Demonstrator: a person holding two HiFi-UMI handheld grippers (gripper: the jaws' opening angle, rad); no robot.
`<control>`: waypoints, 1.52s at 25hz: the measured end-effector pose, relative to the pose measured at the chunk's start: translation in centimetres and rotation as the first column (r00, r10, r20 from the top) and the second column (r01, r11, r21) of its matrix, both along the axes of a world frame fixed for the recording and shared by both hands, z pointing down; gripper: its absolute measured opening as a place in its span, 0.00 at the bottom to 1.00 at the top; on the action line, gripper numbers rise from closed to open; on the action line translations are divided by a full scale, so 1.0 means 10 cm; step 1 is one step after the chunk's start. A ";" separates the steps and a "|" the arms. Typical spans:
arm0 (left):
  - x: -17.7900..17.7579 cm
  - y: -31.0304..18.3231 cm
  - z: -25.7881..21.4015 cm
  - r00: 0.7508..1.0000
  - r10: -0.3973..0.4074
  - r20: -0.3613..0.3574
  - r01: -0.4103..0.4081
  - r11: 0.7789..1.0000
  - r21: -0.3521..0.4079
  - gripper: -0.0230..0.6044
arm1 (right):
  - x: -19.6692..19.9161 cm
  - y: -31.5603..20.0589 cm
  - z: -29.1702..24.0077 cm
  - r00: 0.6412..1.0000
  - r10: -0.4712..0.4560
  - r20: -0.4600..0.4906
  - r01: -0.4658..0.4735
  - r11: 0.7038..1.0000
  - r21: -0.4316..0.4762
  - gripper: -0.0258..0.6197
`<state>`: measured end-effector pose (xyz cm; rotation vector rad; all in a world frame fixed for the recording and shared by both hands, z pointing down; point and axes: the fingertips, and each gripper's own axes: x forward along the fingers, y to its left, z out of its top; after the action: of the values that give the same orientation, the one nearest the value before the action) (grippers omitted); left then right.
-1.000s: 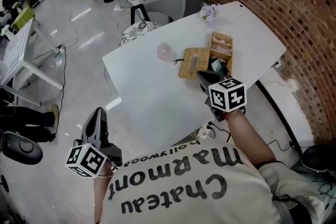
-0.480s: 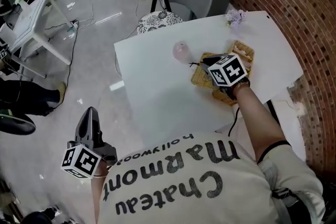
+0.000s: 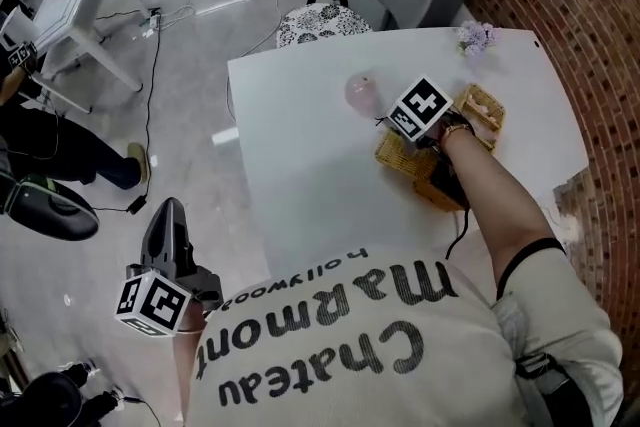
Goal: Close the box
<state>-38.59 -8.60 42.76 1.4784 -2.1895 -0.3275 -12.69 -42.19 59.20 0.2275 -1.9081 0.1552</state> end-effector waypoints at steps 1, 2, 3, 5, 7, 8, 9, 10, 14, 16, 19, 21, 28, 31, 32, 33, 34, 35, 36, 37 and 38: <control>0.00 0.00 0.02 1.000 -0.004 -0.002 0.004 1.000 -0.005 0.04 | -0.02 -0.01 0.05 1.000 -0.008 -0.022 0.008 1.000 -0.013 0.23; -0.01 0.00 0.04 1.000 -0.008 -0.005 0.008 1.000 -0.010 0.04 | -0.03 -0.02 0.10 0.999 -0.014 -0.044 0.013 1.000 -0.023 0.23; -0.01 -0.01 0.05 1.000 -0.012 -0.008 0.012 1.000 -0.015 0.04 | -0.05 -0.03 0.15 0.998 -0.021 -0.065 0.020 0.999 -0.029 0.24; -0.01 -0.01 0.07 1.000 -0.018 -0.013 0.018 1.000 -0.021 0.04 | -0.06 -0.05 0.25 0.993 -0.043 -0.114 0.039 0.999 -0.033 0.24; -0.02 -0.02 0.08 1.000 -0.022 -0.015 0.022 1.000 -0.022 0.04 | -0.05 -0.06 0.34 0.983 -0.070 -0.172 0.065 0.997 -0.034 0.24; -0.03 -0.01 0.09 1.000 -0.023 -0.016 0.023 1.000 -0.020 0.04 | -0.04 -0.06 0.38 0.978 -0.080 -0.194 0.075 0.997 -0.031 0.24; -0.04 -0.01 0.10 1.000 -0.026 -0.017 0.025 0.999 -0.020 0.04 | -0.04 -0.06 0.40 0.974 -0.085 -0.208 0.081 0.996 -0.028 0.23; -0.05 0.00 0.10 0.999 -0.029 -0.019 0.028 0.999 -0.023 0.04 | -0.03 -0.07 0.41 0.973 -0.085 -0.215 0.082 0.996 -0.026 0.22; -0.09 0.05 0.09 0.999 -0.042 -0.018 0.042 0.999 -0.031 0.04 | -0.02 -0.05 0.45 0.973 -0.074 -0.217 0.067 0.997 -0.037 0.15; -0.12 0.06 0.09 0.999 -0.044 -0.016 0.043 0.999 -0.030 0.04 | -0.03 -0.06 0.45 0.976 -0.062 -0.209 0.057 0.998 -0.032 0.11; -0.16 0.08 0.09 0.999 -0.043 -0.016 0.043 0.999 -0.029 0.04 | -0.05 -0.06 0.43 0.982 -0.018 -0.187 0.010 0.999 -0.044 0.09; -0.18 0.08 0.08 0.999 -0.038 -0.013 0.038 0.999 -0.025 0.04 | -0.06 -0.07 0.40 0.986 0.014 -0.168 -0.021 0.999 -0.044 0.09; -0.21 0.03 -0.01 1.000 0.015 0.004 -0.015 1.000 -0.014 0.04 | 0.04 -0.09 0.18 0.986 0.150 -0.070 -0.153 0.987 -0.043 0.08; -0.21 0.02 -0.04 0.999 0.032 0.006 -0.032 0.999 -0.008 0.04 | 0.14 -0.09 0.09 0.977 0.212 -0.026 -0.213 0.975 -0.061 0.08; -0.21 0.00 -0.06 0.999 0.041 0.009 -0.041 0.999 -0.003 0.04 | 0.18 -0.08 0.06 0.971 0.237 -0.010 -0.238 0.969 -0.067 0.08; -0.21 -0.02 -0.07 0.998 0.054 0.011 -0.054 0.999 0.002 0.04 | 0.22 -0.08 0.02 0.964 0.264 0.006 -0.263 0.962 -0.072 0.08; -0.21 -0.04 -0.08 0.998 0.067 0.013 -0.067 0.998 0.007 0.04 | 0.26 -0.07 -0.02 0.957 0.290 0.022 -0.287 0.955 -0.076 0.08; -0.20 -0.05 -0.08 0.997 0.079 0.014 -0.079 0.997 0.009 0.04 | 0.30 -0.06 -0.05 0.950 0.311 0.037 -0.308 0.948 -0.079 0.08; -0.19 -0.05 -0.08 0.996 0.090 0.014 -0.090 0.996 0.011 0.04 | 0.34 -0.04 -0.08 0.943 0.328 0.050 -0.323 0.943 -0.080 0.08; -0.16 -0.05 -0.08 0.995 0.099 0.014 -0.099 0.995 0.011 0.04 | 0.37 -0.02 -0.11 0.938 0.341 0.063 -0.336 0.938 -0.081 0.08; -0.14 -0.04 -0.08 0.994 0.107 0.014 -0.107 0.994 0.013 0.04 | 0.40 -0.01 -0.13 0.932 0.353 0.078 -0.347 0.934 -0.081 0.08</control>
<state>-39.99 -9.01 42.00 1.6025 -2.1124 -0.2977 -8.72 -42.25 57.86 0.5242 -1.9350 0.4756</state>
